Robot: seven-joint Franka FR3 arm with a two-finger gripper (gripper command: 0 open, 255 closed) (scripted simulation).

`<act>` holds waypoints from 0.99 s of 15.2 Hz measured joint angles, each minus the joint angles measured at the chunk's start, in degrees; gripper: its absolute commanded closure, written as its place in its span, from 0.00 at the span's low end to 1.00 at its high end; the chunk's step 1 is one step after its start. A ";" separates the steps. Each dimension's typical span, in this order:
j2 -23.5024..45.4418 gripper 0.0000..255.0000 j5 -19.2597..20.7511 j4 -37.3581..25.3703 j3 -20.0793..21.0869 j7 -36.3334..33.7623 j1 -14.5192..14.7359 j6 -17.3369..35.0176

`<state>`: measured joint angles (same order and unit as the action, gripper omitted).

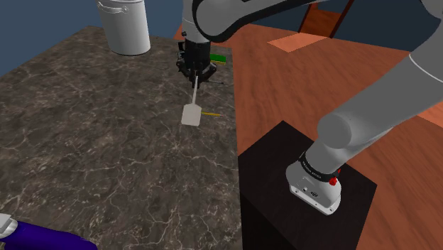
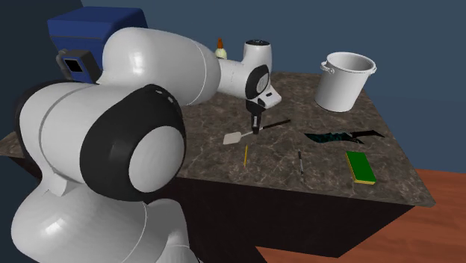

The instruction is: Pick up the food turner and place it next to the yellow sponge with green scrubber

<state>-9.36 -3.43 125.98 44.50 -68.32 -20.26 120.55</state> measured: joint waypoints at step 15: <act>0.25 1.00 1.18 2.04 -13.40 21.29 -8.49 2.20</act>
<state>-9.11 -2.26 128.02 31.10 -47.04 -28.76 122.75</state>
